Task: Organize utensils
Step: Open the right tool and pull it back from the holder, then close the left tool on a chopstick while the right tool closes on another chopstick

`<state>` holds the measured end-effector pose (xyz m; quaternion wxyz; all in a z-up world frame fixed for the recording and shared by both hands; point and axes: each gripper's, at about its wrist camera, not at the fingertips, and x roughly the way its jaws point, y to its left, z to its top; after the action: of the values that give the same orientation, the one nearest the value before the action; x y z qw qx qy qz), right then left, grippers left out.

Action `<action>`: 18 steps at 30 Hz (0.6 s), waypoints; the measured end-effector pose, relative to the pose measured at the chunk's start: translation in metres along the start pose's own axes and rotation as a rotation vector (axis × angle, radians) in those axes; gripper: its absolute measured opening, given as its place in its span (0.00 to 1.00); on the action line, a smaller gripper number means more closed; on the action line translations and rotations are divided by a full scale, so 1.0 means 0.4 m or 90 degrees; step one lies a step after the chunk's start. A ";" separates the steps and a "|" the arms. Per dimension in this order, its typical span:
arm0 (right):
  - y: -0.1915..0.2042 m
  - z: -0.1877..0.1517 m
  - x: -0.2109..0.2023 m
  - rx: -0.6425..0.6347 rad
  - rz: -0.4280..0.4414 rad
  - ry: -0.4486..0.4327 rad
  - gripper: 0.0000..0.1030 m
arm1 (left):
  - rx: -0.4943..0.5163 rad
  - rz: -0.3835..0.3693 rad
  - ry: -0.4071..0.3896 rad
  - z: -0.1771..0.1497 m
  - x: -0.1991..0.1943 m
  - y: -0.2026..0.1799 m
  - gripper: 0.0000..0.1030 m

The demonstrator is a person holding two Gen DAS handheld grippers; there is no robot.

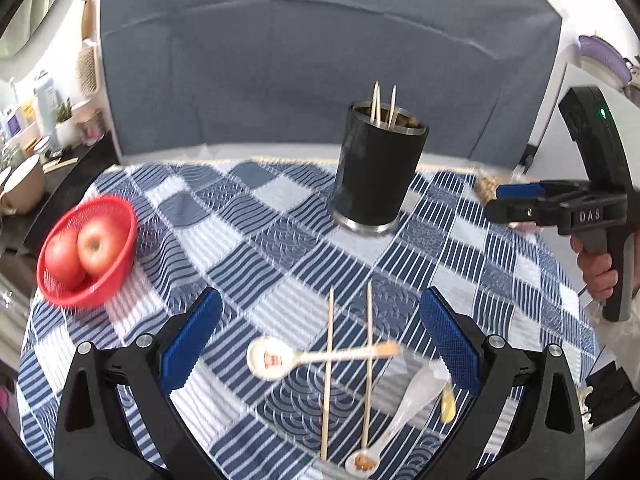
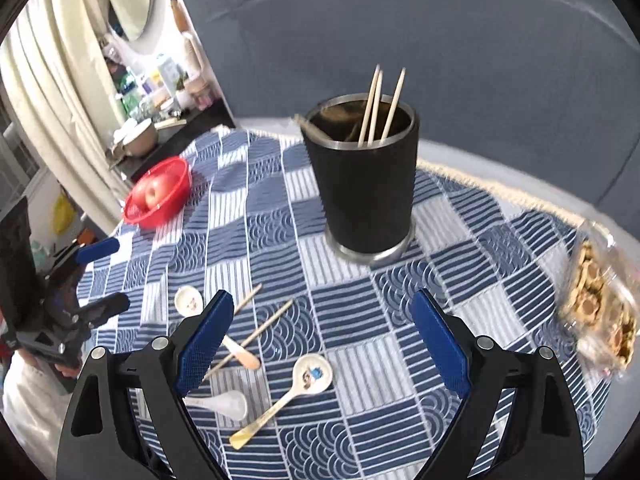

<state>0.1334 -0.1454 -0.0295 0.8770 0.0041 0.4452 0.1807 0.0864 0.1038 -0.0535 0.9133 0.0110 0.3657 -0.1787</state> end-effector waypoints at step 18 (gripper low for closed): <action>0.066 -0.020 0.242 0.024 -0.028 0.157 0.83 | 0.003 0.069 0.156 -0.155 0.113 0.034 0.94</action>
<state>0.1710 -0.0910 -0.1052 0.8192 -0.0113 0.5529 0.1520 0.0799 0.1113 -0.1309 0.8700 0.0545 0.4733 -0.1272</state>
